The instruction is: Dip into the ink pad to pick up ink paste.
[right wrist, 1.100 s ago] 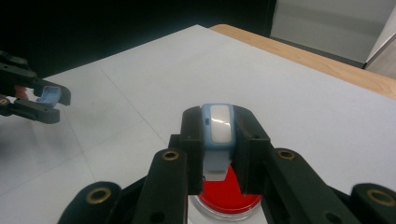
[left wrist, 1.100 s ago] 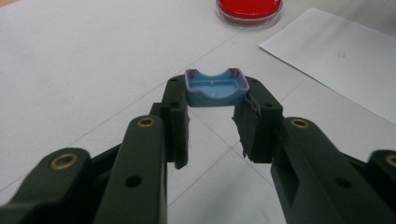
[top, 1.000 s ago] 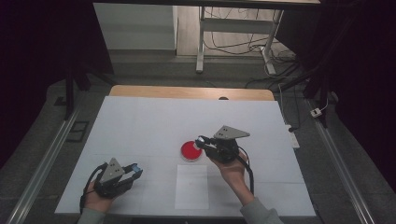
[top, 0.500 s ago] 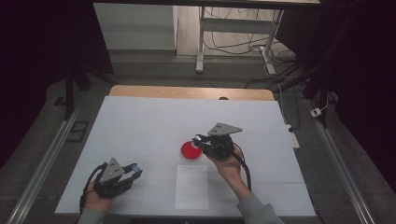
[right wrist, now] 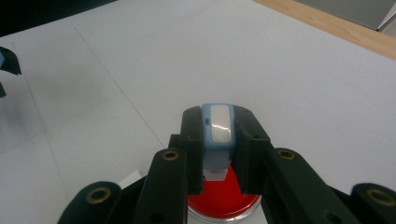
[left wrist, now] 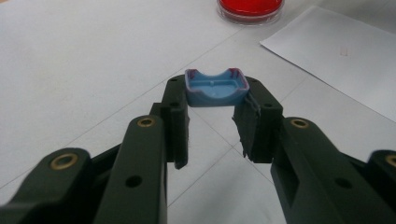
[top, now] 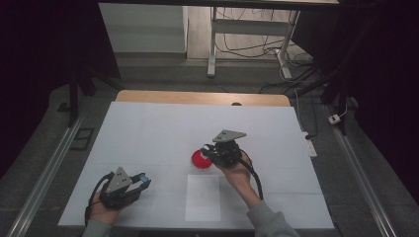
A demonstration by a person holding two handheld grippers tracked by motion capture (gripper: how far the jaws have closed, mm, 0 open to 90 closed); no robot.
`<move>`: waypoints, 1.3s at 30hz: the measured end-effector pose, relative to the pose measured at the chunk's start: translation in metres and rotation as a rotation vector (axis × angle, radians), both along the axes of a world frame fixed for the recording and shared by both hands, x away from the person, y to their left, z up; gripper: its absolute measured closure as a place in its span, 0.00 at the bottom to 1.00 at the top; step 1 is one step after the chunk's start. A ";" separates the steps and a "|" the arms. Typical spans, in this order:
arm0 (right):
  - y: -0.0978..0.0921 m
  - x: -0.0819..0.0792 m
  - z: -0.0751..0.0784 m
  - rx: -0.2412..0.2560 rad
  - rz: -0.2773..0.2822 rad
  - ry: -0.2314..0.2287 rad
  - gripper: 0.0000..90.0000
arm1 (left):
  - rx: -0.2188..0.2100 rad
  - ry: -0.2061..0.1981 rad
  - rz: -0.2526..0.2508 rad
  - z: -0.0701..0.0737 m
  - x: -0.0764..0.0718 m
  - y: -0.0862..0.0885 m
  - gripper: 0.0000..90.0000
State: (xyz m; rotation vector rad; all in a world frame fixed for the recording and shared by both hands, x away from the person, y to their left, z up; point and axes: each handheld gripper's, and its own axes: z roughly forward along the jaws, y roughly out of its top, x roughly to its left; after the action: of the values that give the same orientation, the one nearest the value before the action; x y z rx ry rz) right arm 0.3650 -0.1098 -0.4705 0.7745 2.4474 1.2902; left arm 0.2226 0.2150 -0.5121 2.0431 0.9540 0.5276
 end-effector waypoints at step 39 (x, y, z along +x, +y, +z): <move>0.004 0.015 -0.023 -0.098 -0.043 0.035 0.84 | 0.004 0.001 -0.005 0.000 0.000 -0.001 0.73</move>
State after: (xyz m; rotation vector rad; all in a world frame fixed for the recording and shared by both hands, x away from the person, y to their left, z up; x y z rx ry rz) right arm 0.3803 -0.1061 -0.4933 0.8256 2.4857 1.1415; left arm 0.2223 0.2138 -0.5119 2.0489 0.9485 0.5265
